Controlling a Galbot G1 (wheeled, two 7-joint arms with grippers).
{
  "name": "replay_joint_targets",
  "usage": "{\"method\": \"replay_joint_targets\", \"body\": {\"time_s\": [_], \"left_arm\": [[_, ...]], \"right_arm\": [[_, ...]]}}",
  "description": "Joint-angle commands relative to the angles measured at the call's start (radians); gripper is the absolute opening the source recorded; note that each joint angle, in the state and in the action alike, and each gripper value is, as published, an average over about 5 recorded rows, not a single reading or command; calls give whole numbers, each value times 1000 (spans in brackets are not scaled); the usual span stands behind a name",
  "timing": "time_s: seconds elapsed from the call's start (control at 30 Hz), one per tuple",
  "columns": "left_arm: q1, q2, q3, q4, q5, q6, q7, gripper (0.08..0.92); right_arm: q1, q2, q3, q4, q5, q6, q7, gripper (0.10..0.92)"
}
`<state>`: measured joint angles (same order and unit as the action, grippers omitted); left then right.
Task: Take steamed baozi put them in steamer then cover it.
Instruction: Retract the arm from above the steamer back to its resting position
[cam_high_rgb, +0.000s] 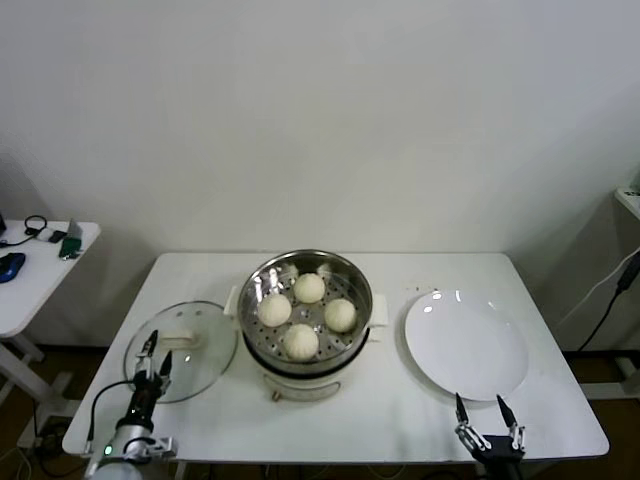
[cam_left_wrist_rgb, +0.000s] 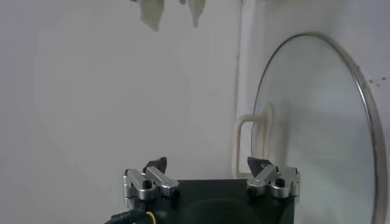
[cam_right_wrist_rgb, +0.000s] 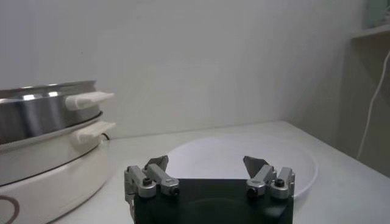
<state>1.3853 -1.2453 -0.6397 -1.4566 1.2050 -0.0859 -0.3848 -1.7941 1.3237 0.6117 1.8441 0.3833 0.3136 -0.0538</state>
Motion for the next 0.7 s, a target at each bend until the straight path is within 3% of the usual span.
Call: {"method": "replay_joint_targets", "body": {"time_s": [0.03,0.7], "left_arm": [[-106,8,51,68,18,32,18,823],[-203,16,77,179,86,96,43,823]], "right_arm": [[-7,12,12,1,-25,9,0,823],[-19,8,56,15,-19,17,-2,823]]}}
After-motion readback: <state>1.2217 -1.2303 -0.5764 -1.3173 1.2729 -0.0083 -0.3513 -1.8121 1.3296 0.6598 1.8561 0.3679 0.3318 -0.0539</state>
